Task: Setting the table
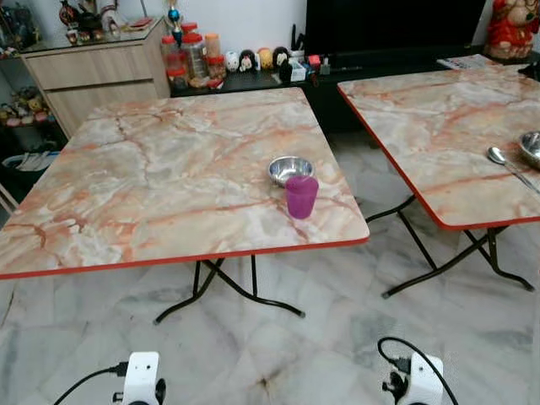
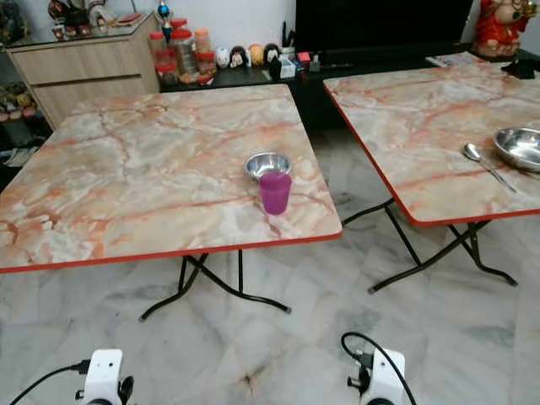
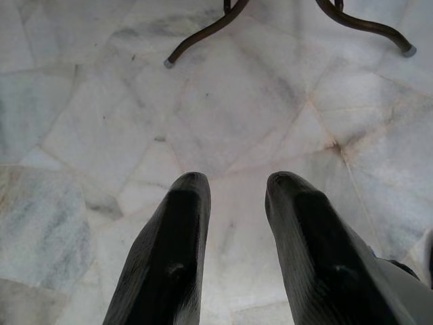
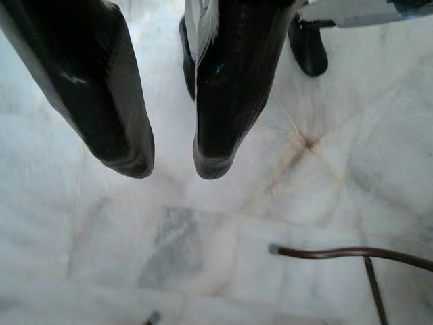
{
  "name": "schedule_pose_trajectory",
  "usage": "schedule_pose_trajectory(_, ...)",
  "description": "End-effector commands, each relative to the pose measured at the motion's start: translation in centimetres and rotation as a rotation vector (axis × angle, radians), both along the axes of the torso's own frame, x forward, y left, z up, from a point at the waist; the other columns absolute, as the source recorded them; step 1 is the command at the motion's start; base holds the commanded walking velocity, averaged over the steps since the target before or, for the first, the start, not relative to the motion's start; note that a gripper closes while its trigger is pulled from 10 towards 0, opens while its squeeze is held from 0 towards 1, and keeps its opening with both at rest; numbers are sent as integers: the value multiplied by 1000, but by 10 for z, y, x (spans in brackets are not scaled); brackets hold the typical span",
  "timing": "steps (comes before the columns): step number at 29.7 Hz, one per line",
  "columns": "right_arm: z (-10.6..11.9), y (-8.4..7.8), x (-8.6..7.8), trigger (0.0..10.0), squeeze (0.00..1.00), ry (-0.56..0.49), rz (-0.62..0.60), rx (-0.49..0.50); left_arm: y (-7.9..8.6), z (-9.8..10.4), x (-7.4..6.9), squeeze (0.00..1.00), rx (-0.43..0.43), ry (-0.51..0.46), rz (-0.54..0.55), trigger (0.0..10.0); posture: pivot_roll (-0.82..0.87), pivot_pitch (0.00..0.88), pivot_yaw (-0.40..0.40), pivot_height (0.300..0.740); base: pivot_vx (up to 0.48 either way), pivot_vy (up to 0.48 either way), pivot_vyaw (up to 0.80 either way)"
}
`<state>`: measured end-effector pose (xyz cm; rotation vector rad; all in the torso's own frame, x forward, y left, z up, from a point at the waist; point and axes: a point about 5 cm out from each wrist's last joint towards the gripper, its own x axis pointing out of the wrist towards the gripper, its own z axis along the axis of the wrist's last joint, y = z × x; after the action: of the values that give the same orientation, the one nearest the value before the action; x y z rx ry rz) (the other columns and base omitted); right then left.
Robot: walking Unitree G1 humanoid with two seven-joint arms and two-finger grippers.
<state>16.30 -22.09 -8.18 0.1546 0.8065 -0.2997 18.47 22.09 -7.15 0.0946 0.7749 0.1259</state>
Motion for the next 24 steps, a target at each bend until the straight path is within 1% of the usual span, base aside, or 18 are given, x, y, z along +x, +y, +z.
schedule_pose_trajectory(1, -3, 0, -6, 10000, 0, 21, -24, 19, 1, -1, 0, 0, 12, 18, -3, 10000, -44, 0, 67, 740, 0, 0, 0)
schedule_pose_trajectory(3, -5, 3, -10, 10000, 0, 27, -26, 38, 1, -1, 0, 0, 11, 20, -3, 10000, -40, 0, 68, 740, 0, 0, 0)
schedule_pose_trajectory(6, -7, 5, -12, 10000, 0, 34, -10, 48, 1, -1, 0, 0, 11, 22, -4, 10000, -40, 0, 67, 740, 0, 0, 587)
schedule_pose_trajectory(7, -8, 5, -16, 10000, 0, 40, -19, 44, 1, -1, -1, 0, 15, 28, -6, 10000, -40, 0, 68, 740, 0, 0, 669)
schedule_pose_trajectory(11, -10, 4, -20, 10000, 0, 50, -31, 39, 1, -2, -2, 0, 15, 34, -9, 10000, -40, 0, 72, 740, 0, 0, 541)
schedule_pose_trajectory(24, -9, 8, -17, 10000, 0, 29, -18, 58, 3, -2, -3, 0, 21, 41, -21, 10000, -44, 0, 77, 740, 0, 0, 527)
